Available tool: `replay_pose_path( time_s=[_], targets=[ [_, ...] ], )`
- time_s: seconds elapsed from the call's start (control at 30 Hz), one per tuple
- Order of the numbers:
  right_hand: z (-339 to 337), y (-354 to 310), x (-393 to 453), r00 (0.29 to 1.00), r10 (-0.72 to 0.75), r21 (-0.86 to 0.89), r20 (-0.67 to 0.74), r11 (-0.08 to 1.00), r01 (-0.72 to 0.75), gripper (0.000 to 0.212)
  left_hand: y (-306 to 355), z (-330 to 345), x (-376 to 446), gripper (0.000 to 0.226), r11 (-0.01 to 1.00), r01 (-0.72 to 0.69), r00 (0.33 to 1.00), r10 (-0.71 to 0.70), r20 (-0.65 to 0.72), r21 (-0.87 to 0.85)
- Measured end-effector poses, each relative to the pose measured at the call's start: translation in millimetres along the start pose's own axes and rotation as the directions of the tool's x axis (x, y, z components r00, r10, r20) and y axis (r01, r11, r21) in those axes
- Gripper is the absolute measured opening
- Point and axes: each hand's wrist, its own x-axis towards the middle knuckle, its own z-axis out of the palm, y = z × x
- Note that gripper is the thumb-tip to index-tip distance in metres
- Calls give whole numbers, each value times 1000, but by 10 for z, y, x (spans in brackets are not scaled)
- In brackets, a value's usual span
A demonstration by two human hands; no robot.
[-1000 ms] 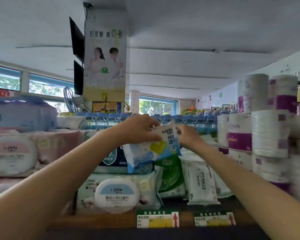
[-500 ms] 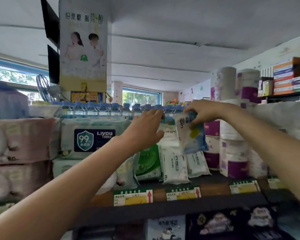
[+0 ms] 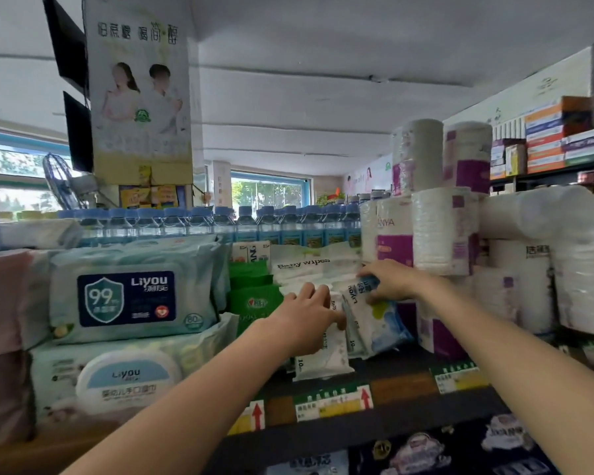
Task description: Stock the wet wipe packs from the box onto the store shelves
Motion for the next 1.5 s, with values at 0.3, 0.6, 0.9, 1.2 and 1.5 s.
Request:
replay_pose_path(
  time_s=[0.3, 0.6, 0.9, 1.2, 1.5],
  targets=[
    [285, 13, -108, 980, 162, -34, -115, 985, -167, 74, 93, 18, 13, 56, 997, 51, 998, -50, -34, 49],
    [4, -385, -1113, 994, 73, -147, -87, 985, -85, 34, 390, -208, -339, 44, 992, -101, 946, 72, -315, -76],
    [89, -598, -3477, 877, 468, -278, 107, 861, -425, 23, 1962, -129, -1233, 30, 755, -603, 796, 548, -257, -259],
    [746, -444, -6905, 231, 934, -66, 274, 257, -964, 25, 4327, -94, -2807, 30, 311, -937, 344, 905, -250, -161],
    [2409, -803, -9533, -73, 867, 32, 493, -103, -994, 25, 6399, 548, -4393, 33, -32, -982, -31, 1000, -7, -188]
  ],
)
